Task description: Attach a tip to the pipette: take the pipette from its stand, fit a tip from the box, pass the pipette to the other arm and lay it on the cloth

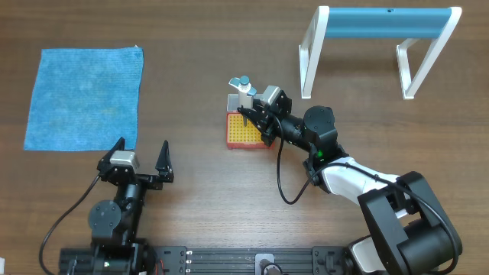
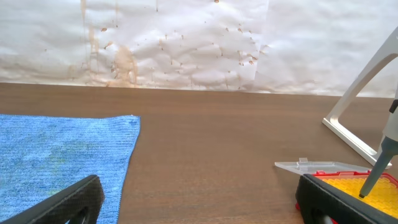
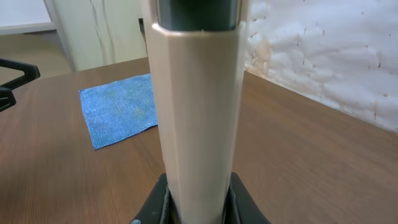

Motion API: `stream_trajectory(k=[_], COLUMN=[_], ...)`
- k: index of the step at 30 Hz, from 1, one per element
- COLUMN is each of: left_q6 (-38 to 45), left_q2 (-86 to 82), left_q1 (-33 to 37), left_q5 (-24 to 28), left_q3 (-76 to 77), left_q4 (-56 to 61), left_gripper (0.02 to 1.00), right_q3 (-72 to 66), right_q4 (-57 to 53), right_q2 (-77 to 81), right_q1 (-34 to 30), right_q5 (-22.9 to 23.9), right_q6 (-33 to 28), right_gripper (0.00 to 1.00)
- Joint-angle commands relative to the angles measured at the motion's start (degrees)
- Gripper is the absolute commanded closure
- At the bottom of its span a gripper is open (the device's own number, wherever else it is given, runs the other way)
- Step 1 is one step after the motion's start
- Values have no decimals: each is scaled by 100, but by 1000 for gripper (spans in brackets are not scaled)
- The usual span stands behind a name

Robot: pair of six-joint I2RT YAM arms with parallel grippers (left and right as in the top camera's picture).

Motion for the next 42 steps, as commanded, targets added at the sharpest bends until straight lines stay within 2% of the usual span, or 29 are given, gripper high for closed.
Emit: stream_trajectory(k=[1, 19, 25, 33, 37, 42], left_q6=[76, 76, 76, 76, 76, 76], left_q2=[-20, -20, -20, -22, -20, -20], left_q1=[-28, -28, -28, -28, -28, -28], left_q5=[-39, -39, -39, -39, -39, -39], left_q3=[-13, -13, -13, -13, -13, -13], left_q4=[-33, -33, -33, -33, -33, -33], left_gripper=[23, 20, 20, 20, 20, 20], right_q3=[-72, -76, -76, -9, 553, 1497], right_q4=[-44, -70, 378, 372, -649, -2433], right_q2=[61, 461, 487, -216, -741, -1394], right_q1=[48, 140, 140, 138, 138, 133], right_q5=[48, 50, 50, 50, 46, 50], right_q6=[-103, -107, -101, -11, -15, -155], right_gripper=[921, 923, 923, 923, 923, 923])
